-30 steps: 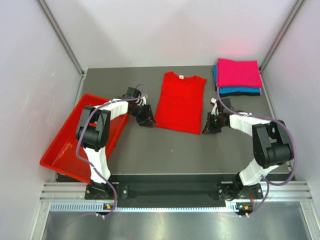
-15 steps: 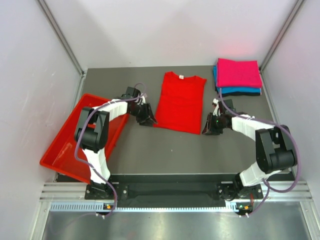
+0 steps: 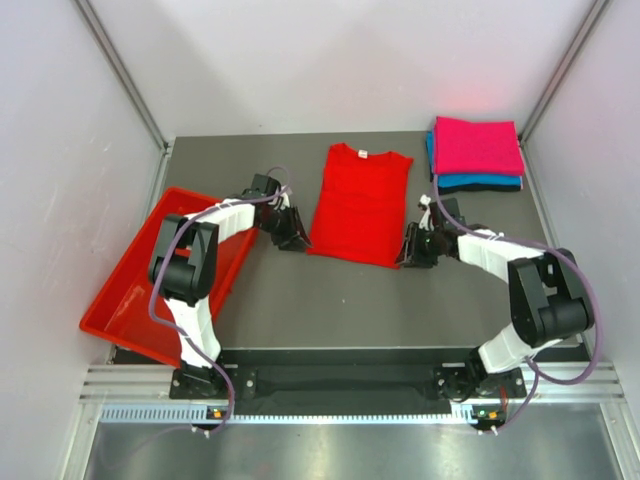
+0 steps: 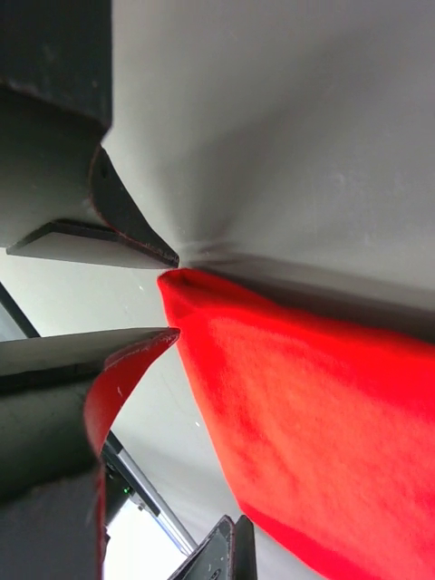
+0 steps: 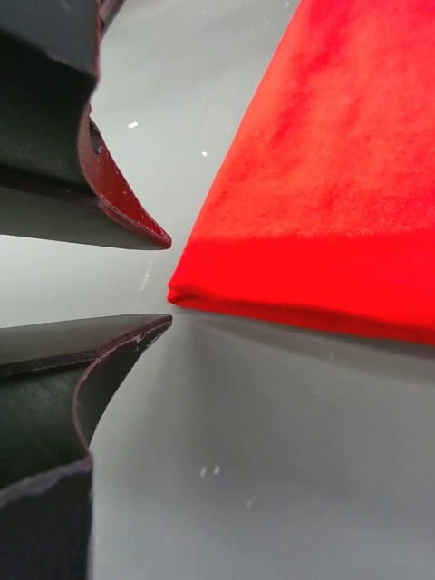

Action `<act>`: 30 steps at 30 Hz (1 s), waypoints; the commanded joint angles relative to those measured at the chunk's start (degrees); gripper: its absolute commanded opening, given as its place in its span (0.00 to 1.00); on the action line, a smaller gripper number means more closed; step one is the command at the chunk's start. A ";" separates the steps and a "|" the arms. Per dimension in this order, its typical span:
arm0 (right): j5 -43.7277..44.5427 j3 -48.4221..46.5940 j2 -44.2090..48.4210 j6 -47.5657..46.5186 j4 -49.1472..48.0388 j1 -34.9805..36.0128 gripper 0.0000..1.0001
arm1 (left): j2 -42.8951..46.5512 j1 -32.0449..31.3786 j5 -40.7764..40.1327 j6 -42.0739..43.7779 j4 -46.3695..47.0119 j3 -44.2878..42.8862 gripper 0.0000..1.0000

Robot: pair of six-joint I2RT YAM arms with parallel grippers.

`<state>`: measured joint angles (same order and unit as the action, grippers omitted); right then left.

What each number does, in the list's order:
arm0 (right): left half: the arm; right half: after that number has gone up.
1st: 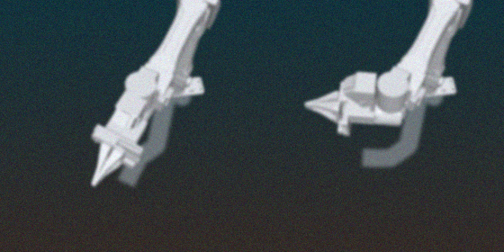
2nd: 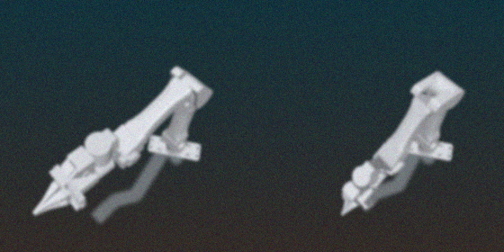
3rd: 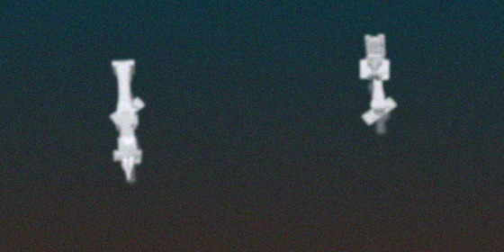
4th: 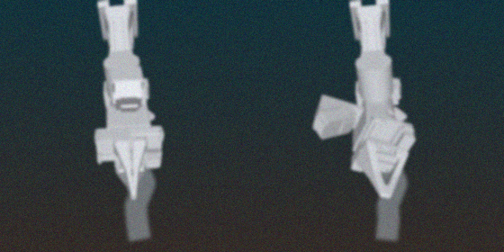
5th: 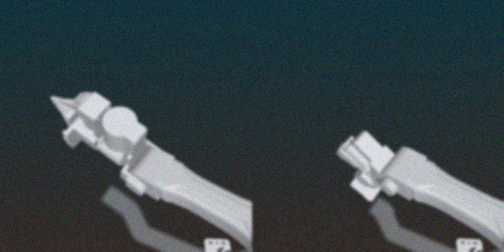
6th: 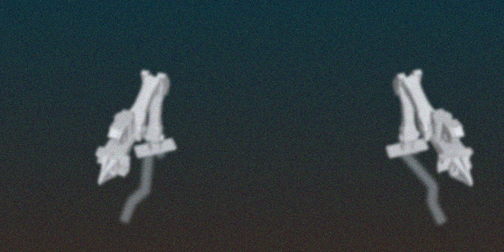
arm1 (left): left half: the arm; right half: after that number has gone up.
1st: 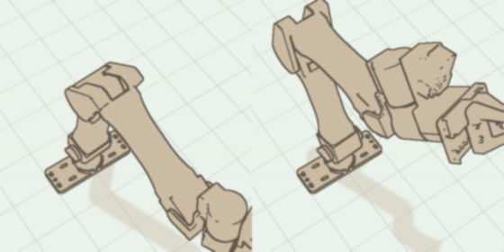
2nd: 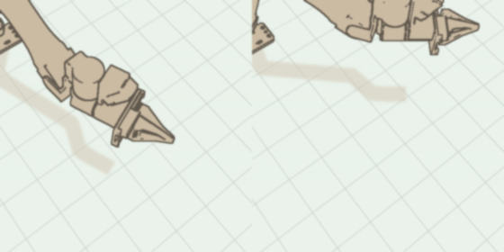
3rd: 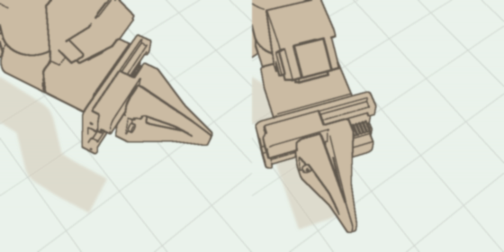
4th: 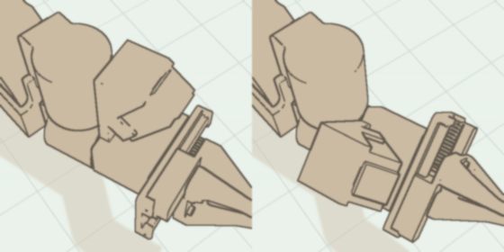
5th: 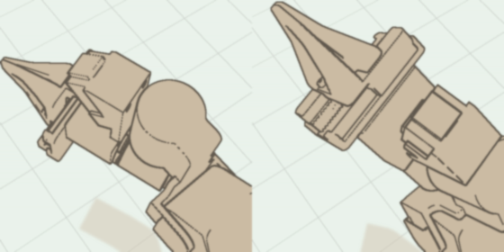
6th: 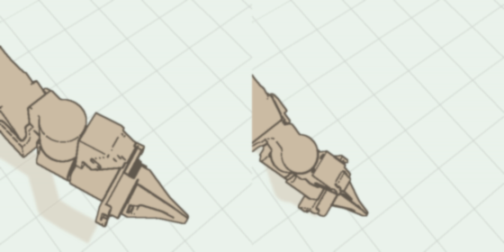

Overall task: Fold and stack the t-shirts
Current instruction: Fold the tshirt

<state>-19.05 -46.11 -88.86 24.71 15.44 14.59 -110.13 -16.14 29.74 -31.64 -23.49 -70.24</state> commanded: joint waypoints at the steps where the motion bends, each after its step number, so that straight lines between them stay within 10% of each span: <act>1: 3.91 -2.32 -2.37 0.87 -1.47 2.19 0.35 | 0.09 0.15 -0.56 -0.09 1.86 1.07 0.37; 9: 9.20 -0.83 -5.80 0.08 -1.55 3.43 0.25 | -1.76 0.14 -0.55 1.40 1.25 1.68 0.27; 14: 10.35 -1.00 -5.89 -1.15 -0.68 3.43 0.00 | -3.16 -0.73 -1.70 3.77 -1.29 -0.25 0.12; 16: 10.35 -1.09 -5.71 -1.68 -0.07 3.43 0.00 | -3.60 -1.08 -1.26 4.13 -2.35 -1.48 0.00; 30: 10.88 7.51 4.99 -0.81 7.23 3.43 0.00 | 6.58 -6.35 -5.65 3.69 -5.87 8.88 0.00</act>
<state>-11.18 -42.37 -87.22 23.97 14.96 17.52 -108.25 -20.45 26.57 -28.62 -25.58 -65.54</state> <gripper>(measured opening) 0.010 0.011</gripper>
